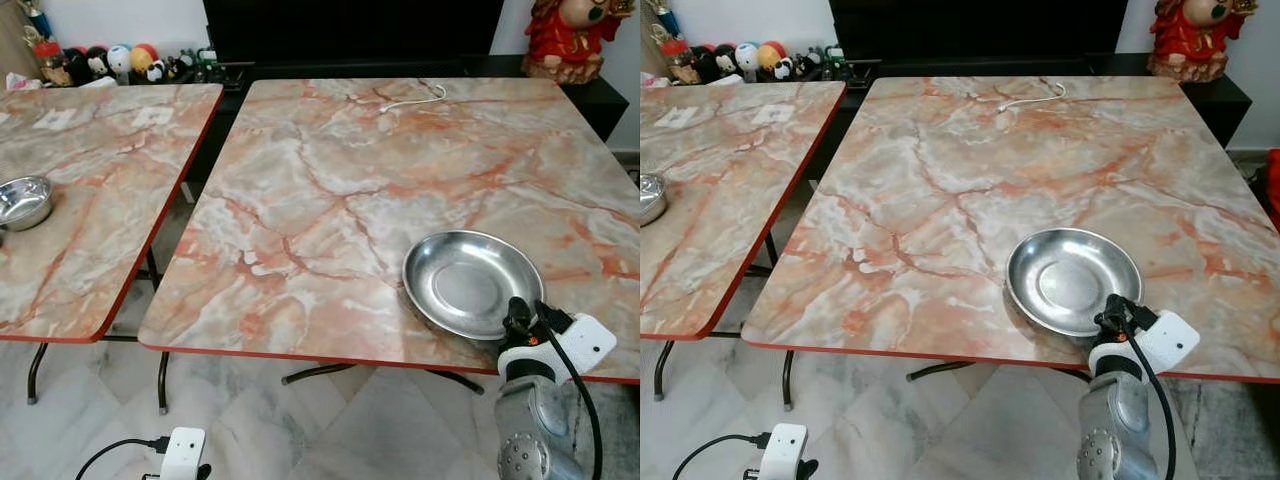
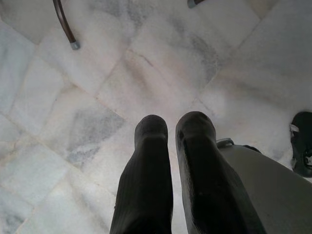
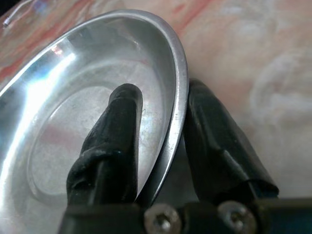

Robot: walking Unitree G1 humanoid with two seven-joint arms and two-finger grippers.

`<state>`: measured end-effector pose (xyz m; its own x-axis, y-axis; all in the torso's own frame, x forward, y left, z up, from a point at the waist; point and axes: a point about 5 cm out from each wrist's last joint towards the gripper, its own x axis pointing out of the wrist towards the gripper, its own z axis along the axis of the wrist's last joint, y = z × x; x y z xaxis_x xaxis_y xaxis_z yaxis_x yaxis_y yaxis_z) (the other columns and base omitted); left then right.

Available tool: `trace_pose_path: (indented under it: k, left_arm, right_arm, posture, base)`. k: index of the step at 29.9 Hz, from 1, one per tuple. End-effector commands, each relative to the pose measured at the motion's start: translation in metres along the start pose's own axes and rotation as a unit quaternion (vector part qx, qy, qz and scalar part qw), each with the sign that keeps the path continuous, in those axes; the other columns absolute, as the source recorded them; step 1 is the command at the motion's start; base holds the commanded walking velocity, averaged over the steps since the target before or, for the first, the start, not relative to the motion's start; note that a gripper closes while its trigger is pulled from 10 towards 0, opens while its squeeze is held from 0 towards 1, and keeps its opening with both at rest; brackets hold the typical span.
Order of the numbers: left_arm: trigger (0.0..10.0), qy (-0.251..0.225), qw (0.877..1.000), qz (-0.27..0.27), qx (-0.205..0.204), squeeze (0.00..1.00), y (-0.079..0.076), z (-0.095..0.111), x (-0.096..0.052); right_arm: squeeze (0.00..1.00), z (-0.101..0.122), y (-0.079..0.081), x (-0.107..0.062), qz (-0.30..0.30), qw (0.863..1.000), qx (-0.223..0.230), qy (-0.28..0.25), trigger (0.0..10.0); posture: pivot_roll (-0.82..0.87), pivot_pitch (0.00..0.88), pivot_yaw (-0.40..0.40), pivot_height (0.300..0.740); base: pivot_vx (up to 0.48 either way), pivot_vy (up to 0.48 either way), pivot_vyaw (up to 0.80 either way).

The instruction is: Setting the table

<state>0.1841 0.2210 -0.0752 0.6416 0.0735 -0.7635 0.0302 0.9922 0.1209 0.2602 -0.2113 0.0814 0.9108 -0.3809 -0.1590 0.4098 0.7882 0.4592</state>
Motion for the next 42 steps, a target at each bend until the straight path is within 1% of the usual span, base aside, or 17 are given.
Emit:
trace_pose_path:
  k: [1,2,3,4,5,10,15,19,22,25,28,30,31,34,36,39,42]
  left_arm:
    - [10.0,0.020,1.000,0.004,0.003,0.00,0.003,-0.010,-0.002]
    - [10.0,0.020,1.000,0.004,0.003,0.00,0.003,-0.009,-0.002]
    - [10.0,0.021,1.000,0.004,0.003,0.00,0.003,-0.009,-0.002]
    - [10.0,0.021,1.000,0.004,0.003,0.00,0.003,-0.009,-0.002]
    - [10.0,0.021,1.000,0.003,0.004,0.00,0.003,-0.009,-0.002]
    - [10.0,0.020,1.000,0.002,0.007,0.00,0.002,-0.009,-0.002]
    - [10.0,0.020,1.000,-0.001,0.011,0.00,0.002,-0.009,-0.002]
    - [10.0,0.019,1.000,-0.003,0.014,0.00,0.001,-0.009,-0.002]
    - [10.0,0.019,1.000,-0.003,0.014,0.00,0.001,-0.009,-0.002]
    - [10.0,0.016,1.000,-0.002,0.012,0.00,0.002,-0.008,-0.002]
    - [10.0,0.017,1.000,0.000,0.008,0.00,0.003,-0.009,-0.002]
    - [10.0,0.018,1.000,0.004,-0.003,0.00,0.004,-0.009,-0.002]
    - [10.0,0.018,1.000,0.004,-0.003,0.00,0.004,-0.009,-0.002]
    - [10.0,0.022,0.999,0.022,-0.031,0.00,0.008,-0.009,-0.002]
    - [10.0,0.024,0.999,0.023,-0.034,0.00,0.008,-0.010,-0.003]
    - [10.0,0.026,0.999,0.021,-0.032,0.00,0.007,-0.011,-0.003]
    - [10.0,0.029,0.999,0.023,-0.033,0.00,0.010,-0.013,-0.004]
  right_arm:
    - [0.91,0.001,0.004,-0.004,0.006,1.000,-0.003,-0.001,10.0]
    - [0.90,0.002,0.004,-0.004,0.007,1.000,-0.004,-0.002,10.0]
    - [0.85,0.002,0.003,-0.004,0.006,1.000,-0.005,-0.002,10.0]
    - [0.85,0.002,0.003,-0.004,0.006,1.000,-0.005,-0.002,10.0]
    - [0.00,0.003,0.002,-0.005,0.004,1.000,-0.007,-0.001,10.0]
    - [0.00,0.005,0.002,-0.008,0.010,1.000,-0.012,-0.001,10.0]
    - [0.00,0.011,-0.003,-0.015,-0.006,0.999,-0.041,-0.024,10.0]
    - [0.00,0.022,-0.009,-0.017,-0.013,0.996,-0.060,-0.064,10.0]
    - [0.00,0.031,-0.002,-0.018,0.018,0.990,-0.107,-0.095,10.0]
    - [0.00,0.039,0.008,-0.016,0.058,0.975,-0.174,-0.126,10.0]
    - [0.00,0.039,0.015,-0.009,0.087,0.970,-0.190,-0.123,10.0]
    - [0.00,0.033,0.028,-0.004,0.152,0.957,-0.224,-0.107,10.0]
    - [0.00,0.033,0.028,-0.004,0.152,0.957,-0.224,-0.107,10.0]
    - [0.00,0.031,0.037,-0.003,0.202,0.956,-0.195,-0.082,10.0]
    - [0.00,0.030,0.039,-0.003,0.216,0.949,-0.212,-0.082,10.0]
    - [0.00,0.030,0.041,-0.001,0.220,0.947,-0.217,-0.083,10.0]
    - [0.00,0.031,0.043,0.004,0.214,0.952,-0.202,-0.086,10.0]
  posture:
    - [-0.13,0.096,0.038,0.740]
    - [-0.14,0.096,0.037,0.740]
    - [-0.14,0.096,0.038,0.740]
    - [-0.14,0.096,0.038,0.740]
    - [-0.14,0.096,0.038,0.740]
    - [-0.14,0.095,0.037,0.740]
    - [-0.14,0.095,0.037,0.740]
    - [-0.14,0.096,0.038,0.740]
    - [-0.14,0.094,0.038,0.740]
    - [-0.15,0.096,0.041,0.740]
    - [-0.16,0.095,0.049,0.740]
    - [-0.15,0.093,0.044,0.740]
    - [-0.15,0.093,0.044,0.740]
    - [-0.15,0.091,0.034,0.740]
    - [-0.15,0.090,0.033,0.740]
    - [-0.15,0.088,0.026,0.740]
    - [-0.14,0.077,0.022,0.740]
  base:
    - [0.000,0.000,0.00]
    - [0.000,0.000,0.00]
    - [0.000,0.000,0.00]
    - [0.000,0.000,0.00]
    - [0.000,0.000,0.00]
    - [0.000,0.000,0.00]
    - [0.000,0.000,0.00]
    - [0.000,0.000,0.00]
    - [0.000,0.000,0.00]
    - [0.000,0.000,0.00]
    - [0.000,0.000,0.00]
    - [0.000,0.000,0.00]
    - [0.000,0.000,0.00]
    - [0.000,0.000,0.00]
    - [0.000,0.000,0.00]
    - [0.000,0.255,0.00]
    - [0.000,0.000,0.00]
